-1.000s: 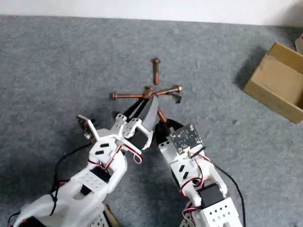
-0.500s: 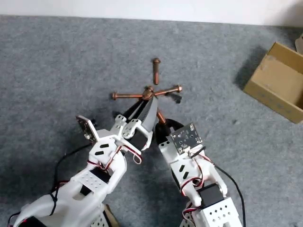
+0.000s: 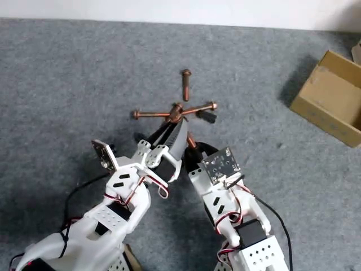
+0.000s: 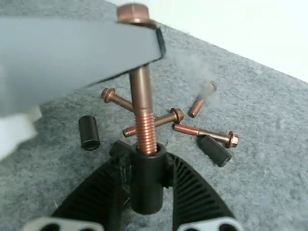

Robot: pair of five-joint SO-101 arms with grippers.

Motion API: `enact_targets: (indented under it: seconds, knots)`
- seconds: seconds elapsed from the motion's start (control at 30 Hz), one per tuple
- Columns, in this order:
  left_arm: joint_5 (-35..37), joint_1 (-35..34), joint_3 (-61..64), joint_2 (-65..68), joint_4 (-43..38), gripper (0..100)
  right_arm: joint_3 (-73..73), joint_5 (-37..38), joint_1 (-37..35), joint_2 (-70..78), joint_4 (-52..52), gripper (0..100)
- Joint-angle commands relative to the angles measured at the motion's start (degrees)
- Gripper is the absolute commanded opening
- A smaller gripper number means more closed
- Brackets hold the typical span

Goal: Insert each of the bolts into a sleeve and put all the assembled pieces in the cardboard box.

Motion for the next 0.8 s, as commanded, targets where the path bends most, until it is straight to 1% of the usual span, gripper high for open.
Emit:
enact_targets:
  seconds: [0.0,0.2,0.37,0.7,0.77]
  knots:
    - [0.3,2.1,-0.5,-1.7,-1.6,1,5.8,0.7,0.8,-1.5,-1.6,0.5]
    - [0.2,2.2,-0.2,-1.5,-1.5,1,5.8,0.7,0.8,-1.5,-1.6,0.5]
    - [0.1,4.5,3.0,-1.7,-1.6,1,5.8,0.7,0.8,-1.5,-1.6,0.5]
    - [0.0,3.6,2.9,-1.7,-1.4,1,5.8,0.7,0.8,-1.5,-1.6,0.5]
    - [-3.5,4.1,2.9,-1.7,-1.4,1,5.8,0.7,0.8,-1.5,-1.6,0.5]
